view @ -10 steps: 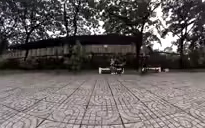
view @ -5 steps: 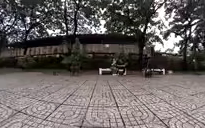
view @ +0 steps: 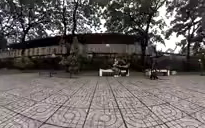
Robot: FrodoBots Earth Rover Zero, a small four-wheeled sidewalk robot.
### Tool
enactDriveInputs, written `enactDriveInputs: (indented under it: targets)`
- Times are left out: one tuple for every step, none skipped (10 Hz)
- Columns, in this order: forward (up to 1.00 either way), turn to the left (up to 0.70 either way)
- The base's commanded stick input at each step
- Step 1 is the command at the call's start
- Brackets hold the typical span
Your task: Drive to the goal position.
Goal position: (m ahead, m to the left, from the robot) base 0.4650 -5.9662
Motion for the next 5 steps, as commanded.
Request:
enactDriveInputs:
  targets:
    - [1.00, 0.00]
    - [0.49, 0.00]
    - [0.00, 0.00]
    - [0.00, 0.00]
    - [0.00, 0.00]
